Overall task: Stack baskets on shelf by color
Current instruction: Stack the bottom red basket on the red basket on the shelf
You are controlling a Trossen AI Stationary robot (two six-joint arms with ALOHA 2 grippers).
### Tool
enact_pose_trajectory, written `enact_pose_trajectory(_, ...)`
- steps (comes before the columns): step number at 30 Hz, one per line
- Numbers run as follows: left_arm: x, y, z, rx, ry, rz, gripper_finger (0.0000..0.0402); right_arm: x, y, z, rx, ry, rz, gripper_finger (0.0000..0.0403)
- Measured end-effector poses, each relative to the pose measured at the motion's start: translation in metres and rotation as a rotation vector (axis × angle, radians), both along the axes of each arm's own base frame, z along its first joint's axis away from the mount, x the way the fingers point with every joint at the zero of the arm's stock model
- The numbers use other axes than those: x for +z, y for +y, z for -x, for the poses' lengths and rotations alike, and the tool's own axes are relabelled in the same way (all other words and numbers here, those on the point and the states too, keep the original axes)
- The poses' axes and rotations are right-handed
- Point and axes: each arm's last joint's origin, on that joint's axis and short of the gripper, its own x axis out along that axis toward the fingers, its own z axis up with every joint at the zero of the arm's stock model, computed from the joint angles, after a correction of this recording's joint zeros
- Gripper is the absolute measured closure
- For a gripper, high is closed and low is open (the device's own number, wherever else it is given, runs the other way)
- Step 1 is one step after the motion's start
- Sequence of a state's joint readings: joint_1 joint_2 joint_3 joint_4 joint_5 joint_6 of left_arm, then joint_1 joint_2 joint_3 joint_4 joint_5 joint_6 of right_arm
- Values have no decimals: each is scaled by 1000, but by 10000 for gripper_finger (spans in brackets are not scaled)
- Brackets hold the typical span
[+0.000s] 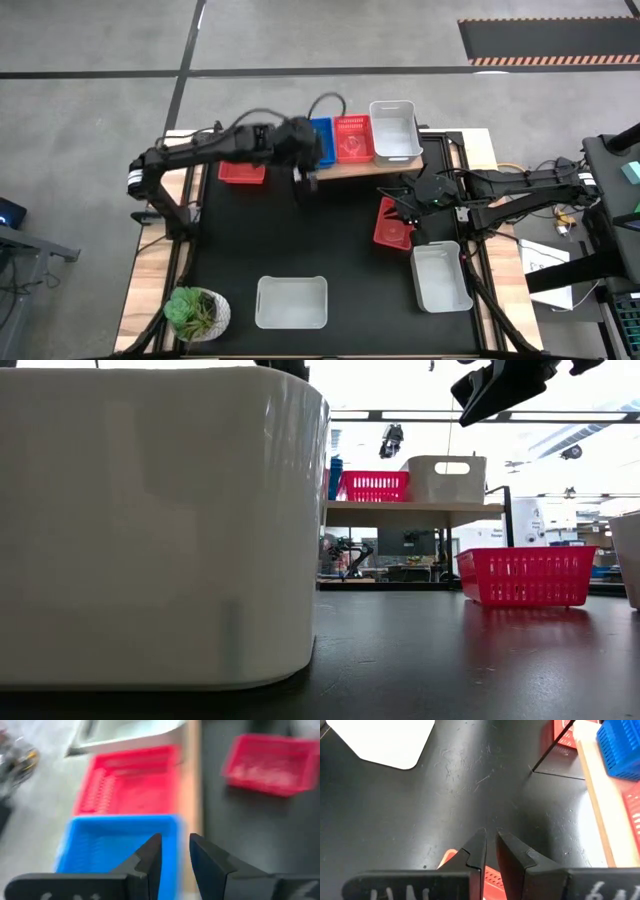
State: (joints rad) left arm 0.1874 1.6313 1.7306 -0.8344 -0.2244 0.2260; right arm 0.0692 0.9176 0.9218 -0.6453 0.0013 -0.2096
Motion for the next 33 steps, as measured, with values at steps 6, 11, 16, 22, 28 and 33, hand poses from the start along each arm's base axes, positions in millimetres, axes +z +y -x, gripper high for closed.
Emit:
enact_pose_trajectory(6, -24, -65, -5, -204, -77, -13, 318, 4, 0, -3, 8, -55, 4, 369)
enact_pose_trajectory(11, -55, -110, 0, -383, -151, -67, 318, -3, 2, -11, -15, -153, -49, 369)
enact_pose_trajectory(16, -64, -119, 16, -440, -311, -114, 318, -43, 12, -8, -53, -95, -189, 369)
enact_pose_trajectory(22, -73, -116, 46, -500, -493, -151, 318, -72, 27, -3, -170, -87, -333, 369)
enact_pose_trajectory(28, -80, -110, 78, -478, -644, -168, 318, -76, 37, -3, -372, 14, -406, 369)
enact_pose_trajectory(33, -68, -105, 102, -455, -748, -179, 318, -66, 37, -6, -494, 178, -387, 369)
